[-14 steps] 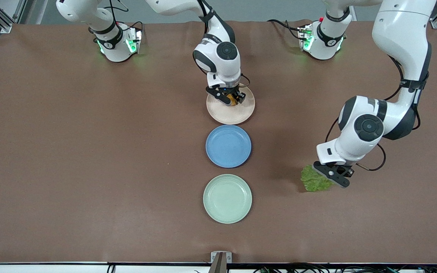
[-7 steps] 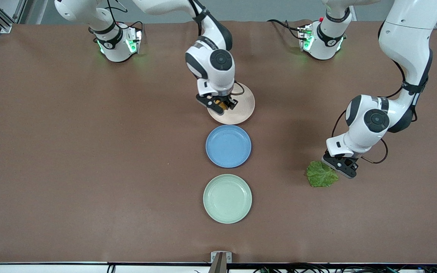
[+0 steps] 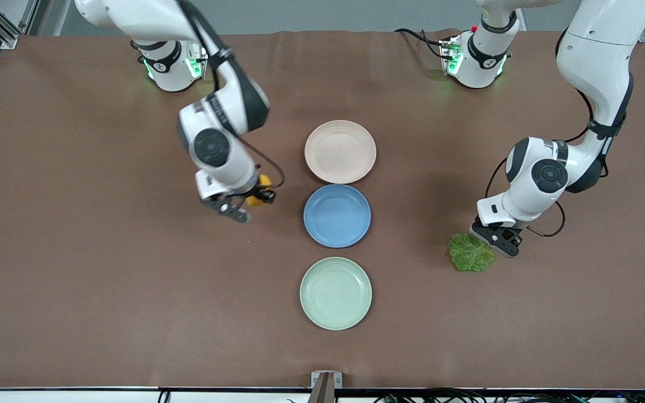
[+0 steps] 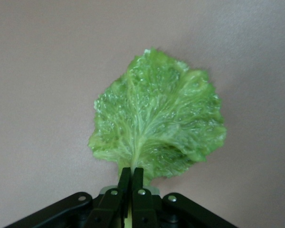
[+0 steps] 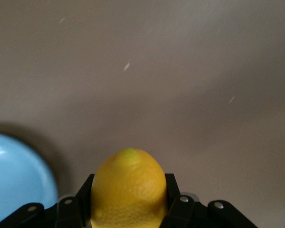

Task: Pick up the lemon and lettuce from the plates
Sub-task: 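Lower the lettuce beside the plates while the right gripper carries the lemon away, then open the left gripper on the lettuce while the right gripper sets the lemon down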

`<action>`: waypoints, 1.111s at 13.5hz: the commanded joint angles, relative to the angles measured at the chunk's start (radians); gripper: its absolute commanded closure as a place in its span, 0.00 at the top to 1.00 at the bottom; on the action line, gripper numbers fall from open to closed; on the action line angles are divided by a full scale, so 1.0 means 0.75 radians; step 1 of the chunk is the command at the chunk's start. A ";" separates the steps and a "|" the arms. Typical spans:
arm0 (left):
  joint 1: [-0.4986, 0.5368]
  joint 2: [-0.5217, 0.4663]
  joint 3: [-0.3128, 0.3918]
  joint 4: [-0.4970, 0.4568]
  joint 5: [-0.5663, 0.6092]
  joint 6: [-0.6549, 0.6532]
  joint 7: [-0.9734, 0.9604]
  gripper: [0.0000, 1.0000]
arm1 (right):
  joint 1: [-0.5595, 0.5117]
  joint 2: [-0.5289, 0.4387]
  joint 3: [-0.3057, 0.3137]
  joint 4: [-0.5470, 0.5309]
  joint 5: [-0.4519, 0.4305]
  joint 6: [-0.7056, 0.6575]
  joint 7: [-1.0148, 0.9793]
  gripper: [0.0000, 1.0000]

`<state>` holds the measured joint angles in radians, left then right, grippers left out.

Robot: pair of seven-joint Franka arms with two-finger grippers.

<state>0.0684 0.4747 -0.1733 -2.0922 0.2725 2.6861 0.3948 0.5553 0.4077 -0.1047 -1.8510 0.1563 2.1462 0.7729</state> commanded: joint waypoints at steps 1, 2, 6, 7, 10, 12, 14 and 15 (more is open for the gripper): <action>0.032 -0.038 -0.029 -0.041 0.027 0.020 -0.001 0.07 | -0.214 -0.041 0.033 -0.101 -0.004 0.034 -0.342 0.00; 0.029 -0.038 -0.033 -0.039 0.027 0.020 -0.005 0.14 | -0.294 -0.040 0.033 -0.139 -0.004 0.087 -0.485 0.00; 0.032 -0.076 -0.059 -0.023 0.027 0.020 -0.013 1.00 | -0.503 -0.006 0.033 -0.222 -0.004 0.274 -0.895 0.00; 0.032 -0.097 -0.061 -0.019 0.021 0.018 -0.017 1.00 | -0.517 0.013 0.033 -0.220 -0.006 0.294 -0.918 0.00; 0.029 -0.166 -0.063 0.028 -0.030 -0.045 -0.021 1.00 | -0.517 0.088 0.033 -0.218 -0.006 0.400 -0.922 0.00; 0.027 -0.226 -0.078 0.114 -0.128 -0.196 -0.023 1.00 | -0.513 0.143 0.033 -0.216 -0.006 0.476 -0.922 0.00; 0.029 -0.297 -0.078 0.175 -0.203 -0.331 -0.046 1.00 | -0.524 0.148 0.033 -0.211 -0.016 0.478 -0.944 0.00; 0.029 -0.336 -0.076 0.192 -0.238 -0.398 -0.088 1.00 | -0.532 0.148 0.033 -0.211 -0.022 0.478 -0.965 0.00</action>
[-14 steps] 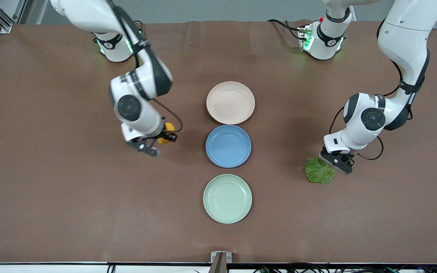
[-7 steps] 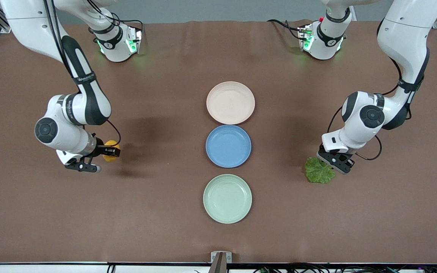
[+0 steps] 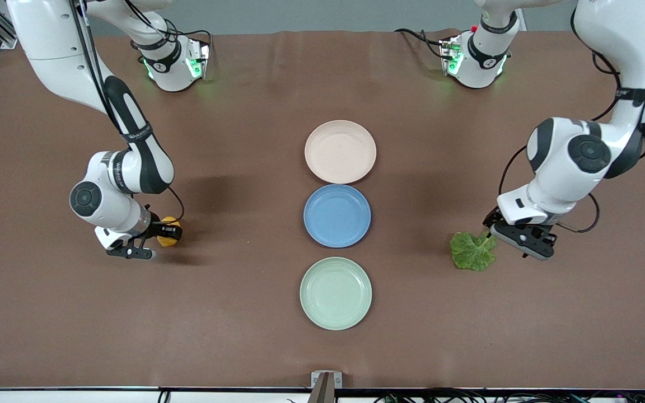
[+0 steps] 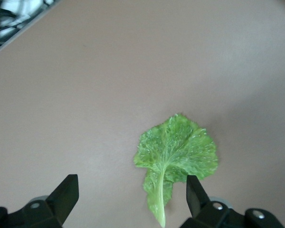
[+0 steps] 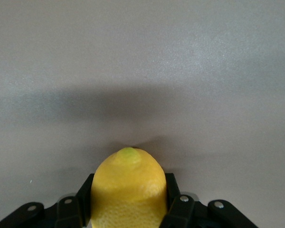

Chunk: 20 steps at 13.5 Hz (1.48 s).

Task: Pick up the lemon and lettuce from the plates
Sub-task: 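Open the left gripper on the lettuce while the right gripper sets the lemon down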

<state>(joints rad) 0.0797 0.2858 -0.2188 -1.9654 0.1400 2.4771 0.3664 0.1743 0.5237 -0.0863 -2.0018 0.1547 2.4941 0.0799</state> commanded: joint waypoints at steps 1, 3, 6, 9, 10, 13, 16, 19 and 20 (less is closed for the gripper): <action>0.012 -0.135 -0.017 0.027 -0.072 -0.187 -0.116 1.00 | -0.038 -0.005 0.009 -0.008 -0.020 0.015 -0.055 0.00; 0.006 -0.246 -0.019 0.027 -0.072 -0.316 -0.251 1.00 | -0.040 0.005 0.009 -0.004 -0.020 0.012 -0.060 0.06; 0.006 -0.350 -0.035 0.076 -0.105 -0.535 -0.270 1.00 | -0.040 0.005 0.009 0.012 -0.020 0.000 -0.045 0.84; 0.008 -0.338 -0.035 0.264 -0.158 -0.782 -0.443 1.00 | -0.034 -0.003 0.009 0.079 -0.016 -0.075 -0.023 1.00; 0.008 -0.342 -0.035 0.299 -0.158 -0.817 -0.514 1.00 | -0.036 -0.009 0.009 0.157 -0.020 -0.203 -0.025 1.00; 0.002 -0.338 -0.035 0.403 -0.150 -0.869 -0.605 1.00 | -0.034 -0.039 -0.010 0.300 -0.071 -0.449 -0.035 1.00; 0.012 -0.285 -0.033 0.546 -0.117 -1.004 -0.577 1.00 | -0.038 -0.072 -0.012 0.423 -0.202 -0.680 -0.035 1.00; 0.010 -0.289 -0.033 0.557 -0.119 -1.037 -0.579 1.00 | -0.069 -0.142 -0.010 0.493 -0.202 -0.871 -0.039 1.00; 0.008 -0.299 -0.029 0.557 -0.121 -1.059 -0.595 1.00 | -0.087 -0.168 -0.010 0.513 -0.202 -0.914 -0.043 1.00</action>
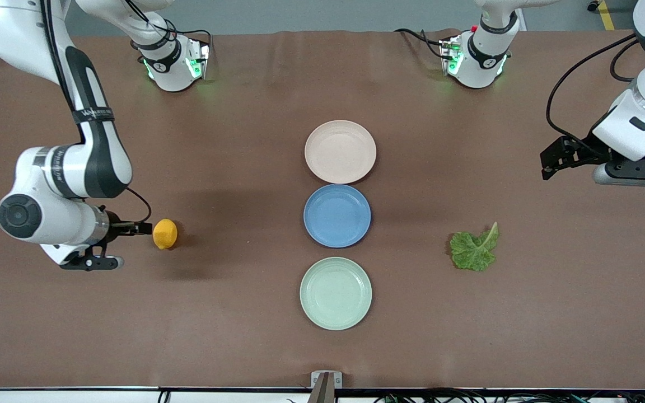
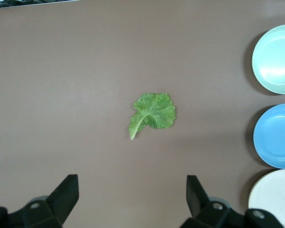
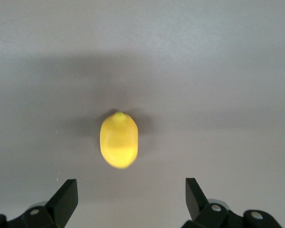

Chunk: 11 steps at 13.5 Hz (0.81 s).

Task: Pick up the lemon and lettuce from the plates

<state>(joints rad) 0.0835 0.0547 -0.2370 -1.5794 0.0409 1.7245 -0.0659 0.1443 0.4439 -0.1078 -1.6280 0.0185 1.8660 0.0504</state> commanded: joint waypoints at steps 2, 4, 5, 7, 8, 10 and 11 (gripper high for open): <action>0.007 -0.032 -0.001 0.042 0.015 -0.072 -0.002 1.00 | -0.088 -0.087 0.021 0.135 -0.008 -0.231 -0.053 1.00; 0.009 -0.046 -0.001 0.046 -0.011 -0.115 -0.014 1.00 | -0.092 -0.079 0.017 0.278 -0.029 -0.420 -0.053 1.00; 0.011 -0.060 0.007 0.048 -0.020 -0.137 -0.010 1.00 | -0.110 -0.074 0.019 0.354 -0.025 -0.459 -0.055 1.00; 0.003 -0.136 0.032 -0.015 -0.022 -0.144 0.006 1.00 | -0.168 -0.074 0.025 0.391 -0.004 -0.465 -0.057 1.00; -0.029 -0.191 0.076 -0.056 -0.022 -0.156 0.014 1.00 | -0.166 -0.074 0.029 0.401 -0.006 -0.459 -0.047 1.00; -0.060 -0.261 0.091 -0.121 -0.036 -0.201 -0.006 1.00 | -0.153 -0.076 0.027 0.432 -0.010 -0.469 -0.055 1.00; -0.060 -0.302 0.091 -0.164 -0.065 -0.201 -0.014 1.00 | -0.156 -0.080 0.029 0.432 -0.004 -0.471 -0.055 1.00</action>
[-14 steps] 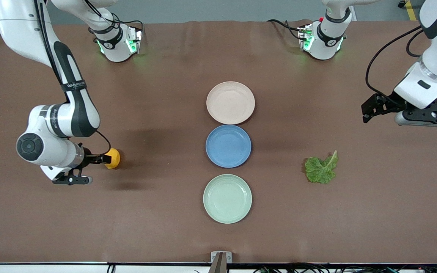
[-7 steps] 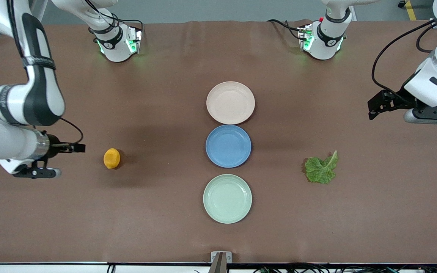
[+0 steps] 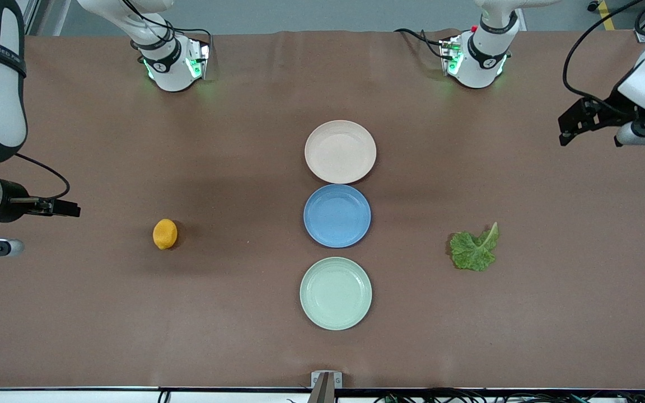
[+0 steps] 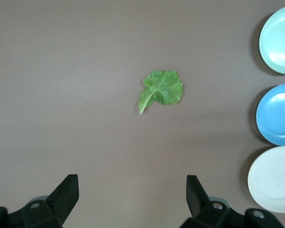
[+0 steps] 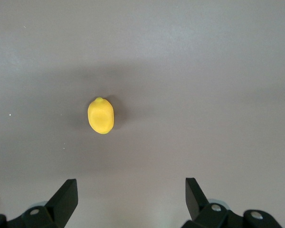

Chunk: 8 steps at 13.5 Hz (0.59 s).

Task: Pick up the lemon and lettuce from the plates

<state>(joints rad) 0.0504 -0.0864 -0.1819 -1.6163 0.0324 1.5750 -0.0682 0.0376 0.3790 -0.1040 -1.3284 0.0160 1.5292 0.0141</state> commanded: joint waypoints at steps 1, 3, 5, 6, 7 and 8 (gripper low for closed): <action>-0.014 -0.126 0.024 -0.129 -0.088 -0.001 -0.013 1.00 | -0.015 -0.002 0.024 0.031 0.003 -0.024 -0.003 1.00; -0.014 -0.159 0.022 -0.130 -0.100 -0.054 -0.060 1.00 | -0.009 -0.045 0.026 0.002 0.005 -0.026 -0.009 1.00; -0.008 -0.155 0.040 -0.111 -0.105 -0.075 -0.071 1.00 | 0.042 -0.128 0.028 -0.118 0.001 0.024 -0.007 1.00; -0.012 -0.147 0.032 -0.097 -0.098 -0.075 -0.067 1.00 | 0.046 -0.190 0.028 -0.198 -0.001 0.081 -0.007 1.00; -0.018 -0.145 0.026 -0.095 -0.090 -0.077 -0.060 1.00 | 0.046 -0.243 0.028 -0.283 -0.001 0.139 -0.007 1.00; -0.016 -0.145 0.010 -0.097 -0.082 -0.075 -0.060 1.00 | 0.042 -0.306 0.028 -0.365 -0.007 0.186 -0.009 1.00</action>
<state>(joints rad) 0.0457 -0.1883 -0.1657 -1.6894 -0.0247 1.5272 -0.1155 0.0728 0.2895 -0.0858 -1.4168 0.0176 1.5895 0.0114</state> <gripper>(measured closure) 0.000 0.000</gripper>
